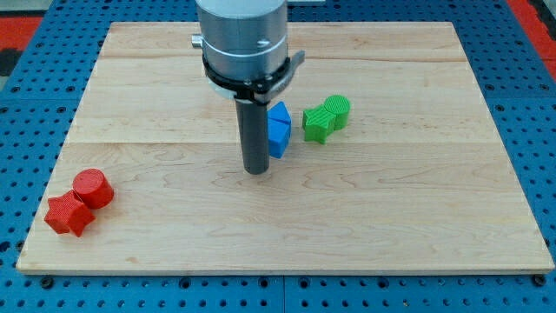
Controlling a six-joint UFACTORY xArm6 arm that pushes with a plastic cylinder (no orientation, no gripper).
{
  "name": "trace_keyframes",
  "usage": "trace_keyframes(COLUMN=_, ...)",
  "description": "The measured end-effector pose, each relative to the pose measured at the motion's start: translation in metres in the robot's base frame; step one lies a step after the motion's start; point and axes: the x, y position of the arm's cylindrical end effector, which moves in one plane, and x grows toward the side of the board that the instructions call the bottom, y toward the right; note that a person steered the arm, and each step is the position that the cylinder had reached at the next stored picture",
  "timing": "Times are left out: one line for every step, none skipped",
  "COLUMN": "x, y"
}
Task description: Push blue blocks slightly above green blocks
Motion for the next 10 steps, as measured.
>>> trace_keyframes(x=0.004, y=0.010)
trace_keyframes(x=-0.006, y=0.026)
trace_keyframes(x=-0.016, y=0.039)
trace_keyframes(x=-0.009, y=0.066)
trace_keyframes(x=-0.009, y=0.073)
trace_keyframes(x=0.023, y=0.050)
trace_keyframes(x=0.021, y=-0.008)
trace_keyframes(x=-0.004, y=-0.008)
trace_keyframes(x=-0.031, y=-0.006)
trace_keyframes(x=-0.052, y=0.004)
